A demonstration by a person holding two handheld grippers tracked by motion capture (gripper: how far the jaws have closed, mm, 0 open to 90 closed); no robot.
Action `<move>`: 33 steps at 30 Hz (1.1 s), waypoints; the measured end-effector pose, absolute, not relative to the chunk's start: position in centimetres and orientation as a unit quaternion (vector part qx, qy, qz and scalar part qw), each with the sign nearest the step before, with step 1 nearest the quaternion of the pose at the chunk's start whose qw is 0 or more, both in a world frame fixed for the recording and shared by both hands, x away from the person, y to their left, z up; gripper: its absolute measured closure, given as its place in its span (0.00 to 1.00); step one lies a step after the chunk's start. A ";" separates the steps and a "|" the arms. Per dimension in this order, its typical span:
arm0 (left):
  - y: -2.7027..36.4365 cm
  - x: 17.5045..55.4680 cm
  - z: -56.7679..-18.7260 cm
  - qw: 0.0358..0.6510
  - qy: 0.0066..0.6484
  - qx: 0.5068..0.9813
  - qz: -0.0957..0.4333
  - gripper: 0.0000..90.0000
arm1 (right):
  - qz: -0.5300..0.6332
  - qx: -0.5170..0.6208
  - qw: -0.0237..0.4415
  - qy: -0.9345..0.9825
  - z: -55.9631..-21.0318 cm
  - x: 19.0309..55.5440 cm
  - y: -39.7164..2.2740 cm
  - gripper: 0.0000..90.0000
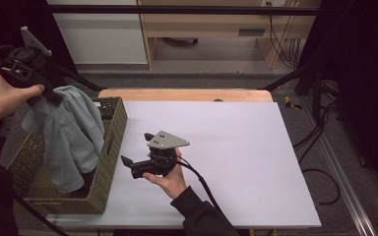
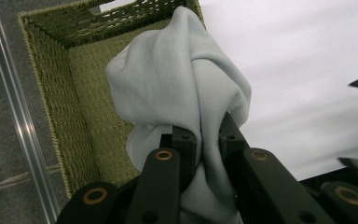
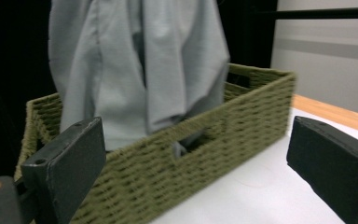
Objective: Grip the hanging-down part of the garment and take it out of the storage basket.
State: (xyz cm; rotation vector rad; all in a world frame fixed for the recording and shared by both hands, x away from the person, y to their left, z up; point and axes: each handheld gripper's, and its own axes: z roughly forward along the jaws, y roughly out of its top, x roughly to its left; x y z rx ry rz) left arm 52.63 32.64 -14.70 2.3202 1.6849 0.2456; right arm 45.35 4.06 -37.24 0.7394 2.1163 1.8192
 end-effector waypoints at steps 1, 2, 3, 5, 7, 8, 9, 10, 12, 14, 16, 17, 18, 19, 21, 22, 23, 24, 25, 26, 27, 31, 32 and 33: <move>32.6 52.6 -14.7 0.131 0.580 0.799 0.085 0.90 | 0.624 0.251 0.125 0.729 -37.2 45.4 4.6 0.05; 32.5 52.7 -14.8 0.132 0.579 0.800 0.086 0.90 | 0.623 0.249 0.126 0.731 -37.2 45.5 5.2 0.05; 32.5 52.7 -14.7 0.131 0.579 0.800 0.085 0.90 | 0.622 0.248 0.124 0.732 -37.2 45.5 5.7 0.05; 32.5 52.7 -14.7 0.131 0.579 0.800 0.085 0.90 | 0.623 0.242 0.120 0.734 -37.3 45.8 6.8 0.05; 32.4 52.7 -14.7 0.128 0.578 0.801 0.085 0.90 | 0.623 0.241 0.113 0.735 -37.4 46.0 7.8 0.06; 32.4 52.7 -14.7 0.128 0.578 0.801 0.085 0.90 | 0.623 0.241 0.113 0.735 -37.4 46.0 7.8 0.06; 32.3 52.7 -14.6 0.128 0.577 0.802 0.086 0.90 | 0.625 0.238 0.112 0.735 -37.7 46.3 8.8 0.06; 32.3 52.6 -14.6 0.128 0.576 0.803 0.086 0.90 | 0.625 0.238 0.112 0.735 -37.7 46.3 8.8 0.06; 32.2 52.6 -14.6 0.128 0.575 0.803 0.086 0.90 | 0.622 0.241 0.102 0.738 -38.1 46.6 10.1 0.07; 32.2 52.6 -14.6 0.127 0.576 0.803 0.087 0.90 | 0.620 0.238 0.100 0.741 -38.4 46.8 10.9 0.07; 32.2 52.6 -14.6 0.127 0.575 0.803 0.087 0.90 | 0.617 0.239 0.095 0.743 -38.5 46.8 11.4 0.07; 32.2 52.6 -14.7 0.127 0.575 0.804 0.087 0.90 | 0.613 0.236 0.095 0.748 -38.7 46.9 12.3 0.07; 32.2 52.6 -14.7 0.127 0.575 0.804 0.087 0.90 | 0.611 0.236 0.092 0.750 -38.8 47.0 12.8 0.08; 32.1 52.6 -14.7 0.128 0.576 0.802 0.088 0.90 | 0.608 0.238 0.091 0.752 -38.9 47.1 13.3 0.08; 32.1 52.6 -14.7 0.130 0.577 0.801 0.089 0.90 | 0.606 0.235 0.091 0.755 -39.0 47.4 14.2 0.08; 32.1 52.5 -14.6 0.128 0.573 0.804 0.089 0.90 | 0.604 0.235 0.089 0.756 -39.0 47.5 14.6 0.09; 32.1 52.5 -14.6 0.128 0.573 0.804 0.089 0.90 | 0.602 0.236 0.088 0.758 -39.0 47.5 15.1 0.09; 32.1 52.5 -14.6 0.129 0.572 0.806 0.087 0.90 | 0.602 0.236 0.088 0.758 -39.0 47.5 15.1 0.09; 32.2 52.5 -14.6 0.130 0.571 0.806 0.088 0.90 | 0.601 0.232 0.089 0.760 -39.0 47.6 15.5 0.09; 32.1 52.5 -14.6 0.131 0.573 0.804 0.089 0.90 | 0.599 0.226 0.089 0.763 -39.1 47.7 16.0 0.11; 32.2 52.5 -14.6 0.130 0.570 0.807 0.087 0.90 | 0.594 0.215 0.099 0.769 -39.3 47.7 16.7 0.15; 32.2 52.4 -14.7 0.131 0.570 0.806 0.087 0.90 | 0.588 0.217 0.100 0.773 -39.6 47.7 17.4 0.31; 32.3 52.4 -14.7 0.131 0.569 0.807 0.088 0.90 | 0.582 0.227 0.107 0.774 -39.7 47.7 17.6 0.48; 32.3 52.4 -14.7 0.131 0.569 0.807 0.089 0.90 | 0.580 0.228 0.109 0.774 -39.7 47.7 17.7 0.57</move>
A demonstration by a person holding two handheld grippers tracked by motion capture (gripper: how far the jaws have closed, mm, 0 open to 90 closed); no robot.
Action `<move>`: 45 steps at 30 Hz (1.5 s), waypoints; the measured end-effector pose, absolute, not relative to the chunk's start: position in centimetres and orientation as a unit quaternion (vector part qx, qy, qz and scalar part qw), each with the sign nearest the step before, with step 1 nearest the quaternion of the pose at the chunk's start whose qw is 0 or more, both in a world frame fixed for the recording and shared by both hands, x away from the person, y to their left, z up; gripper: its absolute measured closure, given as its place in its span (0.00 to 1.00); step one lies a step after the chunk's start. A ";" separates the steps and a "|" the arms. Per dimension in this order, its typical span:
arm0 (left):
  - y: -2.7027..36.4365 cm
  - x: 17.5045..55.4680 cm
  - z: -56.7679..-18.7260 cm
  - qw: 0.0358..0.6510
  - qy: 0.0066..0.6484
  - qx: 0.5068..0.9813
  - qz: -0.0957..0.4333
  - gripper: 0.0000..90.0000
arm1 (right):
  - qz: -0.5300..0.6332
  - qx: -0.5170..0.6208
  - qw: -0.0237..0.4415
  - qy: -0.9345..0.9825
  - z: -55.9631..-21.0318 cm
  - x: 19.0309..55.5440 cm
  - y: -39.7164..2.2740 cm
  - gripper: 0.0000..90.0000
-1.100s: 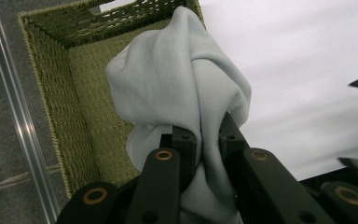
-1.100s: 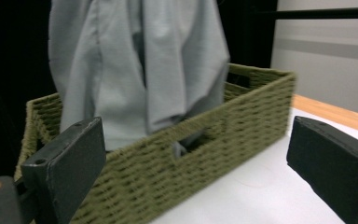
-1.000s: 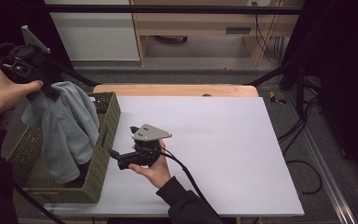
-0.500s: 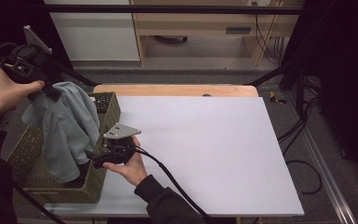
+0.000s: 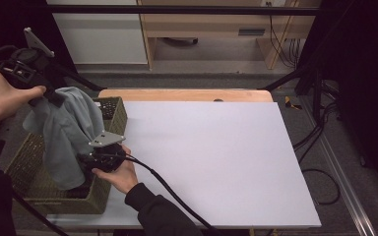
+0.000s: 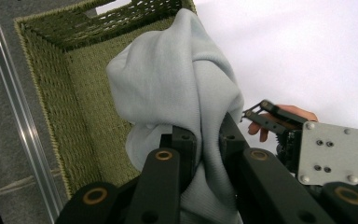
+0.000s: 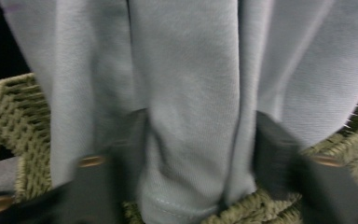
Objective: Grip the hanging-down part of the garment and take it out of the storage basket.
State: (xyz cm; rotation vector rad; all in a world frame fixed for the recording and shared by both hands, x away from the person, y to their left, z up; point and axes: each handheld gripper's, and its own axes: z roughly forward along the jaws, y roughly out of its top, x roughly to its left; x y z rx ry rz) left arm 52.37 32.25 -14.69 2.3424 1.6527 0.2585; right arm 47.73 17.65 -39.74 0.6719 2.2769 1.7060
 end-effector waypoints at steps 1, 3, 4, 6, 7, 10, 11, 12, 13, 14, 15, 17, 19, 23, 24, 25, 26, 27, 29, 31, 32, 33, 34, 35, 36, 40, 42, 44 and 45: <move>32.2 52.4 -14.7 0.132 0.569 0.807 0.089 0.90 | 0.579 0.228 0.111 0.775 -39.7 47.8 17.6 0.68; 32.2 52.4 -14.7 0.132 0.570 0.806 0.090 0.90 | 0.577 0.231 0.111 0.776 -39.6 47.9 17.5 0.88; 32.2 52.4 -14.7 0.133 0.570 0.806 0.091 0.90 | 0.576 0.228 0.109 0.777 -39.6 48.0 17.3 0.93; 32.3 52.3 -14.7 0.133 0.569 0.807 0.091 0.90 | 0.574 0.222 0.108 0.781 -39.4 48.1 16.8 0.95; 32.3 52.3 -14.7 0.133 0.569 0.807 0.091 0.90 | 0.574 0.222 0.108 0.781 -39.4 48.1 16.8 0.95; 32.6 52.2 -14.5 0.137 0.569 0.806 0.093 0.90 | 0.585 0.226 0.095 0.773 -38.7 48.1 15.5 0.96; 32.6 52.2 -14.5 0.137 0.569 0.806 0.093 0.90 | 0.588 0.224 0.097 0.771 -38.5 48.1 15.2 0.96; 32.6 52.2 -14.4 0.138 0.570 0.805 0.095 0.90 | 0.588 0.224 0.097 0.771 -38.5 48.1 15.2 0.96; 32.7 52.1 -14.3 0.140 0.569 0.804 0.096 0.90 | 0.592 0.221 0.101 0.769 -38.2 48.1 14.8 0.96; 32.8 52.0 -14.3 0.142 0.570 0.804 0.096 0.90 | 0.599 0.226 0.092 0.763 -37.8 48.0 14.3 0.96; 32.9 52.0 -14.3 0.143 0.570 0.803 0.097 0.90 | 0.608 0.223 0.097 0.756 -36.9 47.8 13.3 0.96; 33.0 51.9 -14.2 0.146 0.571 0.802 0.099 0.90 | 0.612 0.222 0.098 0.753 -36.6 47.8 13.0 0.96; 33.0 51.8 -14.2 0.148 0.570 0.802 0.098 0.90 | 0.619 0.218 0.107 0.747 -35.7 47.6 11.8 0.96; 33.0 51.8 -14.2 0.150 0.568 0.803 0.097 0.90 | 0.634 0.210 0.126 0.734 -33.7 47.3 9.3 0.96; 32.9 51.8 -14.2 0.151 0.568 0.803 0.096 0.90 | 0.636 0.212 0.129 0.731 -33.3 47.2 8.9 0.96; 32.8 51.8 -14.2 0.152 0.567 0.804 0.097 0.90 | 0.638 0.212 0.132 0.728 -32.9 47.2 8.4 0.96; 32.8 51.8 -14.2 0.153 0.566 0.804 0.095 0.90 | 0.638 0.212 0.132 0.728 -32.9 47.2 8.4 0.96; 32.7 51.8 -14.2 0.154 0.565 0.805 0.095 0.90 | 0.640 0.211 0.142 0.725 -32.0 46.9 7.6 0.96; 32.6 51.8 -14.2 0.157 0.565 0.805 0.093 0.90 | 0.640 0.210 0.146 0.725 -31.7 46.9 7.3 0.96; 32.5 51.8 -14.2 0.160 0.562 0.806 0.092 0.90 | 0.640 0.209 0.156 0.723 -31.0 46.8 6.6 0.96; 32.4 51.7 -14.2 0.161 0.560 0.807 0.092 0.90 | 0.640 0.210 0.158 0.722 -30.7 46.8 6.5 0.96; 32.3 51.7 -14.1 0.162 0.560 0.807 0.093 0.90 | 0.642 0.210 0.162 0.720 -30.5 46.7 6.2 0.96; 32.1 51.7 -14.1 0.162 0.558 0.809 0.092 0.90 | 0.642 0.210 0.167 0.718 -30.1 46.7 5.9 0.96; 32.1 51.7 -14.1 0.162 0.557 0.809 0.092 0.90 | 0.645 0.211 0.169 0.715 -29.8 46.7 5.7 0.96; 31.9 51.7 -14.2 0.161 0.556 0.810 0.092 0.90 | 0.647 0.210 0.172 0.713 -29.6 46.7 5.5 0.96; 31.7 51.8 -14.2 0.166 0.552 0.813 0.089 0.90 | 0.654 0.211 0.188 0.702 -28.1 46.6 4.6 0.96; 31.5 51.8 -14.1 0.169 0.549 0.814 0.087 0.90 | 0.655 0.211 0.198 0.698 -27.4 46.6 4.2 0.96; 31.2 51.7 -14.0 0.173 0.546 0.815 0.088 0.90 | 0.657 0.211 0.203 0.694 -26.8 46.5 3.9 0.96; 31.1 51.7 -13.9 0.173 0.545 0.816 0.088 0.90 | 0.658 0.212 0.207 0.692 -26.5 46.5 3.8 0.96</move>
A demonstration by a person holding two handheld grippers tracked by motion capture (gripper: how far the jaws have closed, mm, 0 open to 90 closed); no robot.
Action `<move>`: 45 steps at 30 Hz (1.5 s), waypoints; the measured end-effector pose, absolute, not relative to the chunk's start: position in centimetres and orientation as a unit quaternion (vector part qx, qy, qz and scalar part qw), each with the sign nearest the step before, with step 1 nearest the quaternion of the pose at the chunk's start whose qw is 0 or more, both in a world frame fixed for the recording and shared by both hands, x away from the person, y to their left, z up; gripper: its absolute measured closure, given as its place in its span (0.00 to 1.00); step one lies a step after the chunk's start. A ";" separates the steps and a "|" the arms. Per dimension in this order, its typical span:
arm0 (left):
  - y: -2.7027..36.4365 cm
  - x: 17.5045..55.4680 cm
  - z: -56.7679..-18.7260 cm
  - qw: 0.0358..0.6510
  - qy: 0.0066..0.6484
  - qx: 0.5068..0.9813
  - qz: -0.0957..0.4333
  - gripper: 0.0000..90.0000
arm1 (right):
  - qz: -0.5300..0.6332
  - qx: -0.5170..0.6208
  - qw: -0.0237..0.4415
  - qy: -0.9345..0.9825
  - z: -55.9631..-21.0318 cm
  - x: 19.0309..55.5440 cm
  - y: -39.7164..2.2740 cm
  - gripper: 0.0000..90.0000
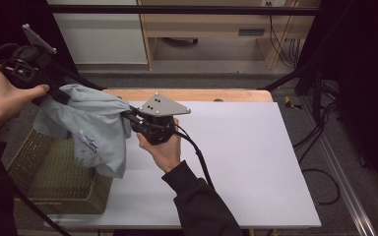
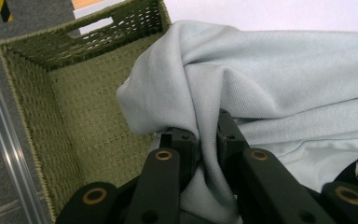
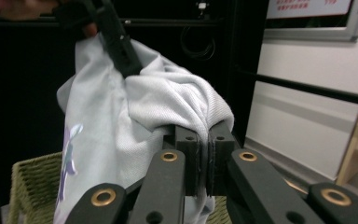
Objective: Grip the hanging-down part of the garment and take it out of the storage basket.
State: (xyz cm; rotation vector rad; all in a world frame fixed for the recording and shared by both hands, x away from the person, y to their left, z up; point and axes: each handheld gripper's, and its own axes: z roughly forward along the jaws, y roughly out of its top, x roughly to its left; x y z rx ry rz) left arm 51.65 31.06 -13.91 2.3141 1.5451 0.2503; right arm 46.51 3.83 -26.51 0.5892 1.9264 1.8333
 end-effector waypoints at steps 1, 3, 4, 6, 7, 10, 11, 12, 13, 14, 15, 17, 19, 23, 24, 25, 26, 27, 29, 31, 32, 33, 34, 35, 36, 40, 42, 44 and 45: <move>30.9 51.6 -13.8 0.174 0.542 0.817 0.089 0.90 | 0.660 0.212 0.213 0.688 -26.0 46.5 3.7 0.96; 30.7 51.6 -13.8 0.175 0.541 0.818 0.089 0.90 | 0.660 0.210 0.217 0.688 -25.9 46.5 3.6 0.96; 30.7 51.6 -13.8 0.175 0.540 0.818 0.089 0.90 | 0.660 0.212 0.220 0.686 -25.7 46.4 3.5 0.96; 30.5 51.5 -13.7 0.178 0.538 0.819 0.088 0.90 | 0.662 0.213 0.228 0.681 -25.1 46.4 3.4 0.96; 30.4 51.5 -13.7 0.179 0.536 0.820 0.087 0.90 | 0.664 0.215 0.228 0.678 -24.8 46.4 3.3 0.96; 30.1 51.5 -13.7 0.179 0.533 0.822 0.088 0.90 | 0.666 0.212 0.233 0.676 -24.4 46.3 3.2 0.96; 30.0 51.5 -13.7 0.178 0.533 0.822 0.090 0.90 | 0.666 0.212 0.232 0.677 -24.4 46.3 3.2 0.96; 29.9 51.5 -13.7 0.176 0.533 0.823 0.090 0.90 | 0.664 0.212 0.231 0.678 -24.4 46.3 3.2 0.96; 29.8 51.5 -13.8 0.174 0.533 0.823 0.091 0.90 | 0.658 0.210 0.229 0.686 -24.8 46.2 3.1 0.96; 29.8 51.5 -13.8 0.173 0.532 0.824 0.091 0.90 | 0.658 0.210 0.229 0.686 -24.8 46.2 3.1 0.96; 29.8 51.5 -13.9 0.174 0.532 0.824 0.090 0.90 | 0.656 0.209 0.222 0.690 -25.5 46.3 2.9 0.96; 29.6 51.5 -14.1 0.171 0.531 0.825 0.088 0.90 | 0.650 0.212 0.213 0.698 -26.6 46.4 2.7 0.96; 29.5 51.7 -14.4 0.171 0.531 0.826 0.087 0.90 | 0.644 0.217 0.201 0.705 -27.8 46.6 2.5 0.96; 29.1 51.9 -14.8 0.167 0.530 0.827 0.086 0.90 | 0.634 0.226 0.186 0.715 -29.6 46.8 2.4 0.95; 29.0 52.0 -14.9 0.165 0.531 0.827 0.085 0.90 | 0.632 0.229 0.184 0.717 -30.3 46.9 2.5 0.95; 28.9 52.1 -15.0 0.164 0.529 0.828 0.084 0.90 | 0.628 0.233 0.177 0.721 -31.0 47.0 2.5 0.94; 28.8 52.1 -15.1 0.165 0.528 0.829 0.083 0.90 | 0.623 0.236 0.175 0.725 -31.6 47.1 2.6 0.94; 28.7 52.1 -15.1 0.166 0.527 0.829 0.083 0.90 | 0.617 0.237 0.175 0.729 -32.2 47.1 2.7 0.91; 28.6 52.1 -15.3 0.165 0.526 0.830 0.082 0.90 | 0.599 0.242 0.155 0.747 -33.7 47.3 2.8 0.80; 28.5 52.1 -15.3 0.165 0.527 0.830 0.082 0.90 | 0.587 0.237 0.149 0.759 -34.3 47.2 2.9 0.71; 28.4 52.0 -15.4 0.165 0.525 0.831 0.083 0.90 | 0.584 0.234 0.151 0.763 -34.6 47.0 2.8 0.66; 28.4 52.0 -15.5 0.165 0.523 0.832 0.081 0.90 | 0.584 0.234 0.151 0.763 -34.6 47.0 2.8 0.66; 28.2 52.0 -15.5 0.165 0.522 0.833 0.081 0.90 | 0.581 0.233 0.154 0.764 -34.8 46.8 2.6 0.63; 28.1 52.0 -15.6 0.165 0.522 0.833 0.081 0.90 | 0.585 0.235 0.157 0.760 -35.0 46.2 1.8 0.54; 28.1 52.0 -15.6 0.164 0.521 0.833 0.081 0.90 | 0.585 0.235 0.157 0.760 -35.0 46.2 1.8 0.54; 27.9 52.0 -15.8 0.164 0.520 0.835 0.081 0.90 | 0.601 0.239 0.157 0.746 -34.8 45.4 0.0 0.42; 27.9 52.0 -15.8 0.164 0.520 0.834 0.081 0.90 | 0.607 0.246 0.165 0.737 -34.6 44.9 -1.1 0.36; 28.0 52.0 -15.9 0.164 0.519 0.835 0.081 0.90 | 0.614 0.251 0.176 0.727 -34.4 44.7 -2.2 0.30; 28.0 52.0 -15.9 0.165 0.520 0.835 0.079 0.90 | 0.617 0.255 0.178 0.723 -34.4 44.5 -2.6 0.28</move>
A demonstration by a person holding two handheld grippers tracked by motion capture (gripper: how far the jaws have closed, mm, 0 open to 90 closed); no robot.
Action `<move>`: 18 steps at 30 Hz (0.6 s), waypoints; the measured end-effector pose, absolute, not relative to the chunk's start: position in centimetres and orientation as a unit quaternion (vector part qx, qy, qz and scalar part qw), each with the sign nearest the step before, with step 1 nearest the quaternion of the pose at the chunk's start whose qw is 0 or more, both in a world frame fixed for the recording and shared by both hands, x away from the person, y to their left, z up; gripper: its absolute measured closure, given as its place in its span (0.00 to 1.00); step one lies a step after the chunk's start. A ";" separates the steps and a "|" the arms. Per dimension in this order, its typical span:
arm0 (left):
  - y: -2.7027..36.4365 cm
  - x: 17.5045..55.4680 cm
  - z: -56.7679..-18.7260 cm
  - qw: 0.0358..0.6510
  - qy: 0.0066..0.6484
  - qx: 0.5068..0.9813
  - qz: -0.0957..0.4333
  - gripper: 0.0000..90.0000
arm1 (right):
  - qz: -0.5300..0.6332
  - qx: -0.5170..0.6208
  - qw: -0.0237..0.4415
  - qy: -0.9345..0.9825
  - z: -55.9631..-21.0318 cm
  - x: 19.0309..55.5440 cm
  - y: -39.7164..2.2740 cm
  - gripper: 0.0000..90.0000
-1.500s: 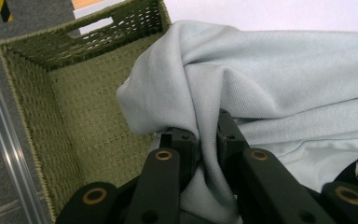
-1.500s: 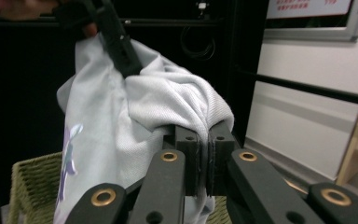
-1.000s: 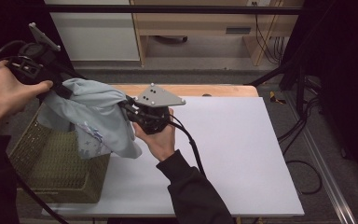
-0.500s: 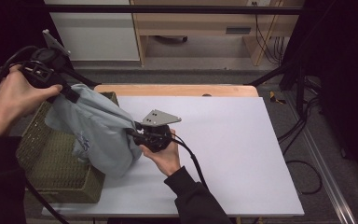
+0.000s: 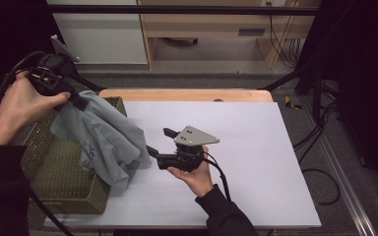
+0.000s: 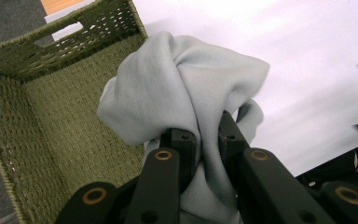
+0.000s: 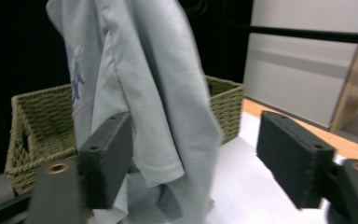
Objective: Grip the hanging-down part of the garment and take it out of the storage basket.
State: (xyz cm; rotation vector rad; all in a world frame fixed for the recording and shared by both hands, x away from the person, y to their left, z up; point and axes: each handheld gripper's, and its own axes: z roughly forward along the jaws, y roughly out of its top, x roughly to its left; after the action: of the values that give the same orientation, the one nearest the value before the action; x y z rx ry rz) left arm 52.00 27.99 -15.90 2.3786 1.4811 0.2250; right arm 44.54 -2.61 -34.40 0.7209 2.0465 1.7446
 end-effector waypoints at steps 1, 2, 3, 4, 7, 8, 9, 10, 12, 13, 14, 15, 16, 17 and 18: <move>28.0 52.0 -15.9 0.165 0.520 0.834 0.079 0.90 | 0.618 0.259 0.182 0.720 -34.4 44.4 -3.2 0.25; 28.1 52.0 -16.0 0.164 0.521 0.834 0.078 0.90 | 0.621 0.264 0.183 0.715 -34.5 44.3 -3.7 0.23; 28.1 52.0 -16.0 0.162 0.521 0.834 0.078 0.90 | 0.620 0.266 0.191 0.713 -34.6 44.2 -4.3 0.21; 28.2 52.0 -16.0 0.163 0.522 0.833 0.079 0.90 | 0.619 0.270 0.193 0.712 -34.7 44.0 -4.7 0.20; 28.3 52.0 -16.0 0.162 0.524 0.833 0.078 0.90 | 0.616 0.282 0.207 0.706 -35.3 43.7 -6.2 0.16; 28.3 52.0 -16.0 0.162 0.524 0.832 0.078 0.90 | 0.614 0.289 0.206 0.704 -35.6 43.6 -6.9 0.15; 28.4 52.0 -16.0 0.163 0.525 0.832 0.077 0.90 | 0.612 0.296 0.207 0.703 -35.8 43.5 -7.3 0.14; 28.4 52.0 -16.1 0.163 0.525 0.832 0.076 0.90 | 0.611 0.299 0.209 0.702 -36.0 43.4 -7.7 0.13; 28.4 52.1 -16.1 0.161 0.526 0.832 0.075 0.90 | 0.608 0.309 0.216 0.699 -36.6 43.1 -8.9 0.12; 28.4 52.1 -16.1 0.161 0.527 0.831 0.075 0.90 | 0.606 0.313 0.219 0.697 -36.8 43.0 -9.5 0.12; 28.5 52.1 -16.2 0.160 0.529 0.830 0.074 0.90 | 0.606 0.315 0.221 0.696 -37.0 42.9 -9.9 0.12; 28.5 52.1 -16.2 0.160 0.529 0.830 0.074 0.90 | 0.605 0.320 0.226 0.693 -37.4 42.6 -10.8 0.12; 28.5 52.1 -16.2 0.160 0.530 0.830 0.073 0.90 | 0.605 0.325 0.227 0.690 -37.5 42.4 -11.2 0.11; 28.5 52.2 -16.1 0.160 0.529 0.830 0.072 0.90 | 0.604 0.331 0.231 0.688 -37.7 42.3 -11.7 0.11; 28.5 52.2 -16.1 0.159 0.530 0.830 0.072 0.90 | 0.603 0.335 0.234 0.685 -37.9 42.1 -12.2 0.11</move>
State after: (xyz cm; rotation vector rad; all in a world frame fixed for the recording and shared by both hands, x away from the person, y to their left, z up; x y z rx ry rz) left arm 52.17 28.45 -16.15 2.3723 1.5140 0.2061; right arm 42.15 -12.21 -37.88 0.9207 1.8804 1.6543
